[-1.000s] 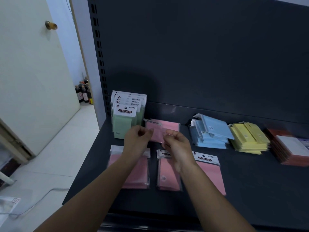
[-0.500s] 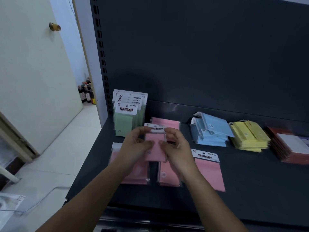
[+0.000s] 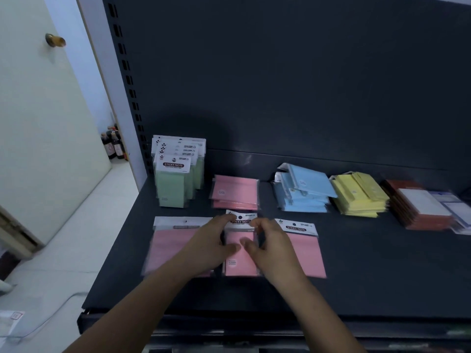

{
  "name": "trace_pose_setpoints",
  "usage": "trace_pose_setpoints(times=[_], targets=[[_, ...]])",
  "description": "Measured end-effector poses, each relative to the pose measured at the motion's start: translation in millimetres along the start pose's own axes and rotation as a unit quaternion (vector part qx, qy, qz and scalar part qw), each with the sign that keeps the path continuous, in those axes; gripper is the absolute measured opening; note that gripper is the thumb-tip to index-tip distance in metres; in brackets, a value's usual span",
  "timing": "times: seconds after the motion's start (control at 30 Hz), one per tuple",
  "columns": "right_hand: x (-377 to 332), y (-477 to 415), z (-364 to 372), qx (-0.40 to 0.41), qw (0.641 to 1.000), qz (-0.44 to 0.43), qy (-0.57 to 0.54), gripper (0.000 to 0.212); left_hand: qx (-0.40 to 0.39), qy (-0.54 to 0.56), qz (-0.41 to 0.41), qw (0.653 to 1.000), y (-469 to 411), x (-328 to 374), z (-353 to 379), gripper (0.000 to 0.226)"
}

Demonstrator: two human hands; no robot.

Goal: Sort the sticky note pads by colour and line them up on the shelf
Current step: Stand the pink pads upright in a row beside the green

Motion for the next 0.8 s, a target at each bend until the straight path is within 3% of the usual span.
trace_pose_setpoints(times=[0.13, 0.27, 0.4, 0.5, 0.7, 0.8], targets=[[-1.0, 1.7, -1.0, -0.001, 0.999, 0.02, 0.05, 0.038, 0.008, -0.013, 0.037, 0.999, -2.0, 0.7, 3.2, 0.052], [0.4, -3.0, -5.2, -0.003, 0.998, 0.008, 0.069, 0.033, 0.057, 0.01, 0.013, 0.998, -6.4, -1.4, 2.1, 0.042], [3.4, -20.7, -8.1, 0.017, 0.999, 0.019, -0.046, 0.032, 0.139, 0.035, -0.025, 0.989, -19.1, -6.4, -6.5, 0.038], [3.5, -35.1, -6.0, 0.015, 0.985, 0.07, -0.156, 0.041, 0.118, 0.031, -0.05, 0.991, -34.1, -9.5, -9.1, 0.053], [8.6, -60.1, 2.2, 0.004, 0.944, 0.149, -0.295, 0.042, 0.081, 0.13, -0.049, 0.987, -45.6, -4.3, -13.1, 0.041], [12.7, -63.7, 2.7, 0.051, 0.927, 0.169, -0.331, 0.042, 0.104, 0.151, -0.061, 0.981, -47.5, -4.4, -14.5, 0.038]])
Point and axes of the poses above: each hand's wrist, its own y-axis away from the middle knuckle, its own z-axis out of the palm, x = y × z, the point moved 3 cm from there along -y, towards the middle knuckle, and after that the axes turned 11 degrees about -y, right-handed, at the moved point
